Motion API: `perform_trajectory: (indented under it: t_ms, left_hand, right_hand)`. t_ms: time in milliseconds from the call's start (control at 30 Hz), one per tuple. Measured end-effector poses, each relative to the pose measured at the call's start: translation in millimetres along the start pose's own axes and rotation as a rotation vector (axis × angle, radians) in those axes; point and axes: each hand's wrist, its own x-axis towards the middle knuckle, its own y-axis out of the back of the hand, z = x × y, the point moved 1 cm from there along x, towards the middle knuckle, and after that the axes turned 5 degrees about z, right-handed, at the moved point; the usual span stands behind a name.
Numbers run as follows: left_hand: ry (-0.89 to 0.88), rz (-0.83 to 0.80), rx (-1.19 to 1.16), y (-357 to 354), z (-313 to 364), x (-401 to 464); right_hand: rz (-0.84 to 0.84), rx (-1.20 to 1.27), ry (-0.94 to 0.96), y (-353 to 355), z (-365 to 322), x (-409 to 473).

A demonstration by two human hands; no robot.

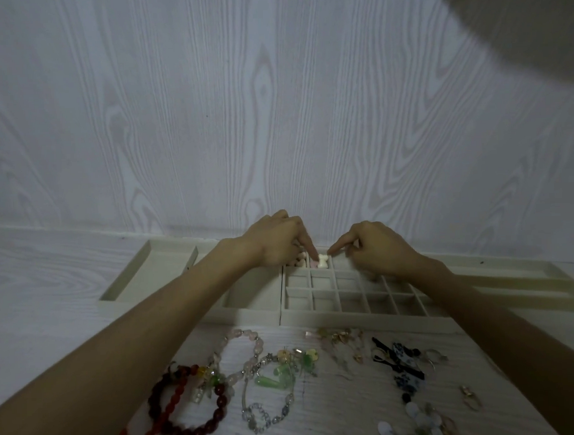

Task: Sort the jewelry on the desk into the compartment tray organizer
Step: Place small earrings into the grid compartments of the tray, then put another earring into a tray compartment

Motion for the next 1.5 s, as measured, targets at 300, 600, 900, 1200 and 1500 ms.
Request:
perform_trajectory:
  t_ms: [300, 600, 900, 1200, 1500]
  left_hand:
    - [-0.037, -0.054, 0.095, -8, 11, 6]
    - [0.003, 0.082, -0.055, 0, 8, -4]
    - [0.118, 0.082, -0.037, 26, 11, -26]
    - [0.200, 0.010, -0.219, 24, 38, -86]
    - [0.214, 0.324, -0.514, -44, 78, -125]
  right_hand:
    - [-0.024, -0.225, 0.060, -6, -5, 5]
    - [-0.035, 0.103, -0.056, -2, -1, 8]
    - [-0.020, 0.205, -0.057, 36, -10, -17]
    - [-0.176, 0.186, -0.014, 49, -29, -101]
    - [-0.070, 0.364, -0.073, 29, -13, -163]
